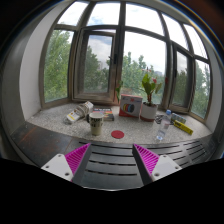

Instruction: Pour water

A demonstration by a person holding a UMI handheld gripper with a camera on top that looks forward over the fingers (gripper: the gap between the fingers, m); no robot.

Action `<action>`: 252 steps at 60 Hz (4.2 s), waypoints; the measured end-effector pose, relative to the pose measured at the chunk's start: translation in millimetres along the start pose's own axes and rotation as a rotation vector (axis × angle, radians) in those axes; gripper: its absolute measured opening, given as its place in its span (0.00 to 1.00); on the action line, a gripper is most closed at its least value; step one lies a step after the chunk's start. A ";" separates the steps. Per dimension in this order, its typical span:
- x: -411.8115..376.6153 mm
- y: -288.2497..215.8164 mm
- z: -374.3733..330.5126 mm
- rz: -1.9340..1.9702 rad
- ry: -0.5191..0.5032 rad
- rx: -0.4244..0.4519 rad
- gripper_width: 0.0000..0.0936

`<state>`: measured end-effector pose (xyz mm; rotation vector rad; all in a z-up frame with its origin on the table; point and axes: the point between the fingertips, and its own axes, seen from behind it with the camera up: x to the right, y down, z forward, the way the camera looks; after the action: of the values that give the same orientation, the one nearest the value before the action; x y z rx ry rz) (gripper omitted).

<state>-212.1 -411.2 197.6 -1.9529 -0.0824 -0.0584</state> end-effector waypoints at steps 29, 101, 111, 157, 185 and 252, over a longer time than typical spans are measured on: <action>227.4 121.3 104.0 -0.004 0.152 -0.102 0.90; 377.5 -69.6 331.7 -0.122 0.399 0.243 0.29; 347.9 -181.0 290.1 -0.441 0.606 0.344 0.29; -42.9 -208.4 362.9 -2.395 0.403 0.610 0.30; 27.9 -355.9 250.3 -0.672 0.199 0.680 0.29; 55.5 -22.6 319.1 0.081 0.099 0.022 0.91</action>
<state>-158.2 -105.1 103.6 -1.9259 0.0610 -0.0998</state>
